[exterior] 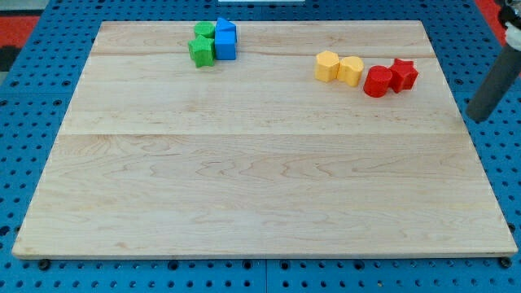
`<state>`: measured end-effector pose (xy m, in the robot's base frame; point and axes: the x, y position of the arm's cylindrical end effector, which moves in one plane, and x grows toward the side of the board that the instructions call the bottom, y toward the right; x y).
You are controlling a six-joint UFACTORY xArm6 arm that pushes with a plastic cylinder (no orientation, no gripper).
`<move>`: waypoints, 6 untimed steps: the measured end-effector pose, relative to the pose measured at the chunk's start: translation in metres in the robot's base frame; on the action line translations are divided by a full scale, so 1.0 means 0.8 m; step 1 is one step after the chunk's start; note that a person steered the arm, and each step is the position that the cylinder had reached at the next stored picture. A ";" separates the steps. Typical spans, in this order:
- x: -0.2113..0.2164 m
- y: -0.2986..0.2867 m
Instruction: Move the red blocks into the yellow blocks
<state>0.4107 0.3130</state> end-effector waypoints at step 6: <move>-0.052 -0.144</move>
<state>0.3691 0.1978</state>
